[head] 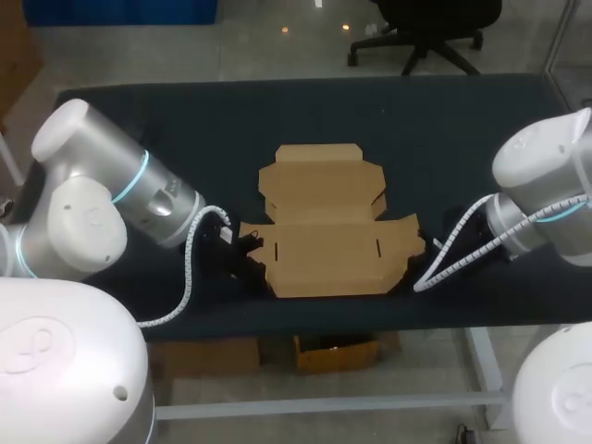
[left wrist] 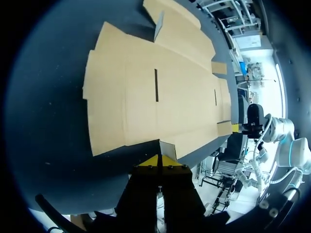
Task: Assemble the packaging by folding the flat box into shape, placing the metal phone stand inside, and closing the box properly
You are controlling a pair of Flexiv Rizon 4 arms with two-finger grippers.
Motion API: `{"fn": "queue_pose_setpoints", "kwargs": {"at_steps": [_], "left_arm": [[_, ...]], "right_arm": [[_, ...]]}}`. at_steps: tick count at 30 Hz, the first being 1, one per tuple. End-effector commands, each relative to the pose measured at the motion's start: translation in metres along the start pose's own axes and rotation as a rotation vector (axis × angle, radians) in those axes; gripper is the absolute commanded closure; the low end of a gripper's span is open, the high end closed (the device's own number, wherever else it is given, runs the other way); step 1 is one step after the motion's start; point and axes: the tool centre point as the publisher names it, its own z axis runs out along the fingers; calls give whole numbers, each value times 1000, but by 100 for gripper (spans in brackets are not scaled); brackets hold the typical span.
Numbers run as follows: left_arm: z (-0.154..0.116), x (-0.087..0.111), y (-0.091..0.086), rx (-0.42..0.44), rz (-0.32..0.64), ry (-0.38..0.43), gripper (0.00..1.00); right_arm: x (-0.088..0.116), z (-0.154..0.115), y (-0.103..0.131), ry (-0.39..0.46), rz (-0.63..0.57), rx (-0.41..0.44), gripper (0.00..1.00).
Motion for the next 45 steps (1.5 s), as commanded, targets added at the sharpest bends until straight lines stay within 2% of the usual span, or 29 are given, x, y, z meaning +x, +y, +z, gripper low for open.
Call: {"fn": "queue_pose_setpoints", "kwargs": {"at_steps": [1,36,45], "left_arm": [[0,6,1,3,7,-16,100],[7,25,3,16,36,-75,100],[12,25,6,16,41,-84,100]], "right_arm": [[5,0,-2,-22,6,-5,100],[19,6,-8,-81,-5,-8,100],[21,15,-9,-105,-12,14,100]]}}
